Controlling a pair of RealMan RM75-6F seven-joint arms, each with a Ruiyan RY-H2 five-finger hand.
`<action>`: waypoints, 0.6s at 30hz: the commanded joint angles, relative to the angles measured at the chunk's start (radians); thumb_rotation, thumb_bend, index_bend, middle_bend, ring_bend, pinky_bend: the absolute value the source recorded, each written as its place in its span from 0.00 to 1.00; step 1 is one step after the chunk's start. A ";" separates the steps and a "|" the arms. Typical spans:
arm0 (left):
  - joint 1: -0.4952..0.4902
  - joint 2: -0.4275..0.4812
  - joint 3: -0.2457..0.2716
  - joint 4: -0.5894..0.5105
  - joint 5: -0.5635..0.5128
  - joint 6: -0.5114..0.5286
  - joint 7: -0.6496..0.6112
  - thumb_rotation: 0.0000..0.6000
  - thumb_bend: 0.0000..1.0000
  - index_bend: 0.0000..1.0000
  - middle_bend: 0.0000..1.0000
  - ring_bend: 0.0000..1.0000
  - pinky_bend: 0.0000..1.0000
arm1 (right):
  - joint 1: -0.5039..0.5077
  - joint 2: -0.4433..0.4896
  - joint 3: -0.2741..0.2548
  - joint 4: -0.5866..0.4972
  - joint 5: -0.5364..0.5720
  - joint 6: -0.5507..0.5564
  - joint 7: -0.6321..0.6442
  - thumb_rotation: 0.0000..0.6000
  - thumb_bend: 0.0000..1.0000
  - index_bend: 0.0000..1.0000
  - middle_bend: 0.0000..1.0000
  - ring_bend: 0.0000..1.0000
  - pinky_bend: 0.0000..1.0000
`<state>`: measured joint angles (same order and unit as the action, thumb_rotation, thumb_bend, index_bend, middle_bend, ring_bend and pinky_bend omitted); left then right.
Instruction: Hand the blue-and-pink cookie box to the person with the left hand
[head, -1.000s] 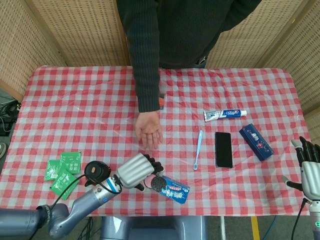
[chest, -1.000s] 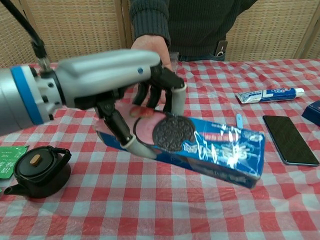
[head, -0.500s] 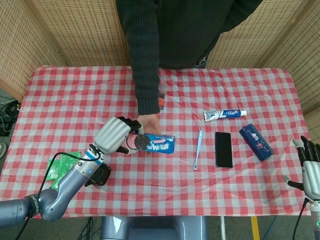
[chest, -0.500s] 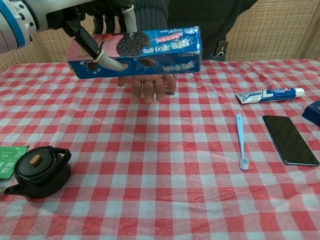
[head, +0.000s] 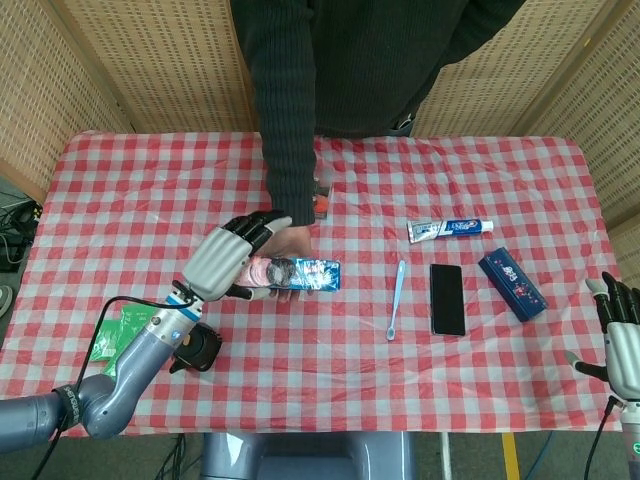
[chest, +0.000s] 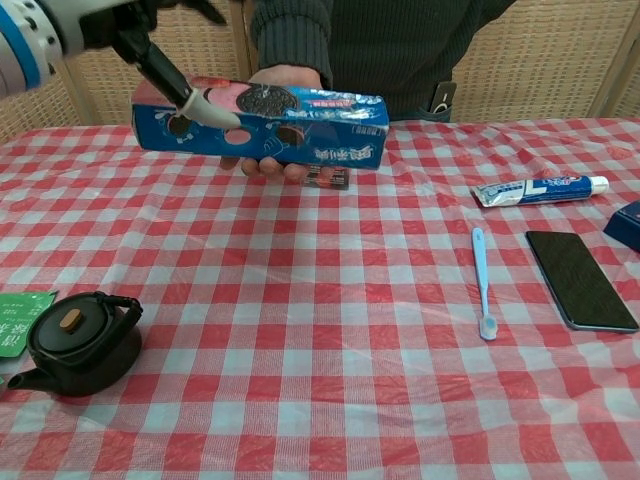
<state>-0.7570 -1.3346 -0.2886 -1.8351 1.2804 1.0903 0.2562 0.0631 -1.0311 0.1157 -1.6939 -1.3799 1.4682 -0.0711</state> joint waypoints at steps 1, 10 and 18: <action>0.048 0.076 -0.026 -0.083 0.051 0.089 -0.033 1.00 0.00 0.00 0.00 0.00 0.00 | 0.001 0.000 -0.001 -0.001 -0.001 -0.002 -0.001 1.00 0.00 0.00 0.00 0.00 0.00; 0.271 0.256 0.066 -0.122 0.189 0.318 -0.132 1.00 0.00 0.00 0.00 0.00 0.00 | 0.001 0.009 -0.004 -0.013 -0.011 -0.003 0.017 1.00 0.00 0.00 0.00 0.00 0.00; 0.488 0.252 0.267 0.090 0.303 0.465 -0.384 1.00 0.00 0.00 0.00 0.00 0.00 | -0.004 0.020 -0.014 -0.027 -0.040 0.007 0.032 1.00 0.00 0.00 0.00 0.00 0.00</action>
<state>-0.3317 -1.0854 -0.0958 -1.8211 1.5362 1.5003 -0.0584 0.0598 -1.0121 0.1030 -1.7197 -1.4192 1.4744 -0.0403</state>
